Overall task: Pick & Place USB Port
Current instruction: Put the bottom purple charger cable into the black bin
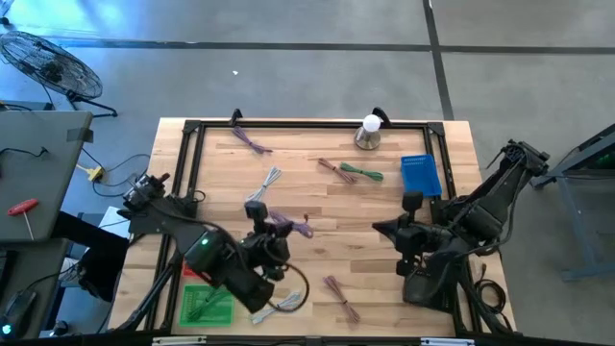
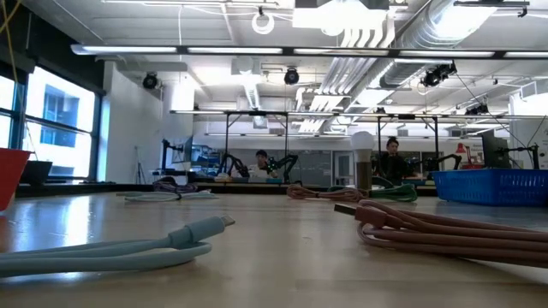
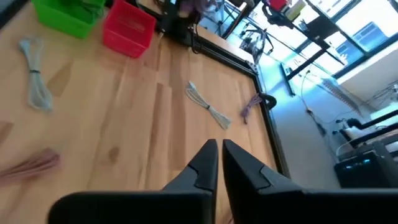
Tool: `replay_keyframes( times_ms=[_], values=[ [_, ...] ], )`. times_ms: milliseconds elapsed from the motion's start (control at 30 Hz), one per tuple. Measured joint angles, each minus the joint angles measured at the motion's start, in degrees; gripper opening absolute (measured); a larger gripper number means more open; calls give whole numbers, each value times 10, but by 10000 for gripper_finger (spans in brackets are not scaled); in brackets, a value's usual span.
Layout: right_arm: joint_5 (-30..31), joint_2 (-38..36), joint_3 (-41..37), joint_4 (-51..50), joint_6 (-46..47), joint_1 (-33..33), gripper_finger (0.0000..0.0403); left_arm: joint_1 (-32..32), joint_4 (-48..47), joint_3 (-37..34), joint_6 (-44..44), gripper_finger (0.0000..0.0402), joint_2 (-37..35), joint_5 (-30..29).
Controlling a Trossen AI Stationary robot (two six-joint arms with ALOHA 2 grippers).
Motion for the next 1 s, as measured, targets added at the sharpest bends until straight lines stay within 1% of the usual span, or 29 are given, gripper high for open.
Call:
replay_keyframes(
  times_ms=[100, 233, 367, 467, 567, 667, 800, 1000],
  values=[
    [-19, 0, 0, 50, -54, -17, 53, 1, 43, 0, 28, 4, 1, 10],
    [-56, 0, 0, 134, -137, -31, 110, 11, 93, -11, 63, 4, 0, 22],
    [-129, 0, 0, 218, -214, -40, 160, 20, 155, -29, 108, 4, 2, 42],
    [-184, 0, 0, 254, -247, -48, 184, 26, 233, -41, 166, 3, 1, 78],
    [-218, 0, 0, 259, -246, -64, 192, 29, 293, -51, 221, 3, 1, 116],
    [-231, 0, 0, 257, -245, -76, 190, 29, 323, -53, 249, 3, 1, 121],
    [-273, 1, 0, 264, -245, -91, 184, 37, 343, -54, 266, 3, 1, 147],
    [-347, 2, 0, 280, -248, -110, 175, 67, 344, -54, 267, 3, 1, 190]
  ],
)
